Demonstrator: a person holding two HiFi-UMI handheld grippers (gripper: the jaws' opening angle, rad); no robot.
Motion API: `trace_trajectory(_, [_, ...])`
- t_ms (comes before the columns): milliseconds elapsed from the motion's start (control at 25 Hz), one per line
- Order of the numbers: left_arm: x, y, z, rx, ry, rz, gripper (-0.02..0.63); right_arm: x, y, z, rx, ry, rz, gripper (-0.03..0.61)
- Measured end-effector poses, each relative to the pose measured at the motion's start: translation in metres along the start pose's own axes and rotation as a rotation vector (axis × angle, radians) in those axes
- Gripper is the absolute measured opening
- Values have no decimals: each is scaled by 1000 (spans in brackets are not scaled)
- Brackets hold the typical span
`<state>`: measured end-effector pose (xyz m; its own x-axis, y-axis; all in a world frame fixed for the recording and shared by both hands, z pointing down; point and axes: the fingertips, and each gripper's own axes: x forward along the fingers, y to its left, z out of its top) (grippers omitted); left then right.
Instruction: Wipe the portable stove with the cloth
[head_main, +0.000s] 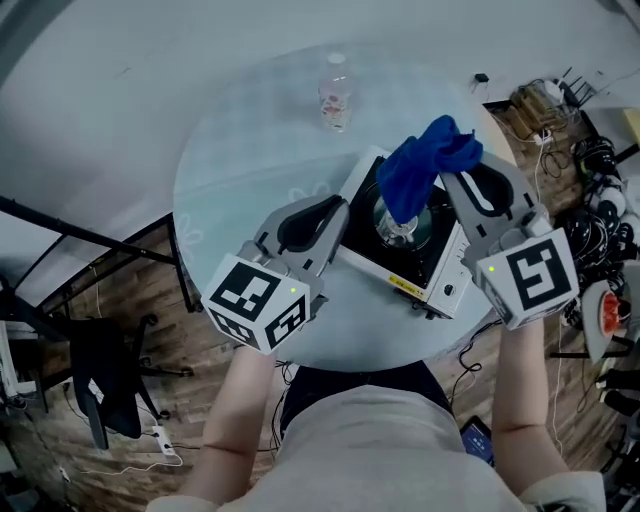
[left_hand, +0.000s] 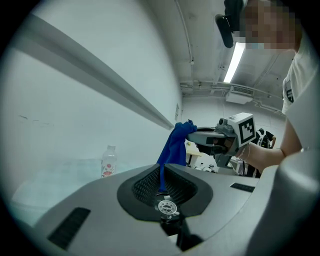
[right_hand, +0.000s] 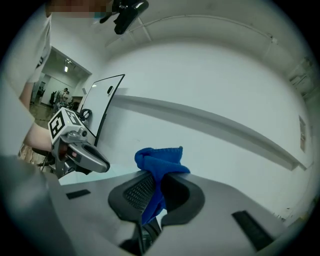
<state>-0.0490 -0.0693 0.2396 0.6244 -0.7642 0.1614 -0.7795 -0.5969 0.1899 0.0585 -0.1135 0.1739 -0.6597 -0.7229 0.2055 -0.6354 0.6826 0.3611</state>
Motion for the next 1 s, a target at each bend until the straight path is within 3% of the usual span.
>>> trace_trajectory(280, [-6,-23,-1,45,-2,-53,39,-34,30,10,58,-47,12,44])
trace_trajectory(680, [-18,-48,-1,37,-68,-134,38,-56,57,-2,188,-113,18,44])
trace_trajectory(1000, [-22,-60,-15,6,-50,-175,39,-64,79,-7,175,-110,98,44])
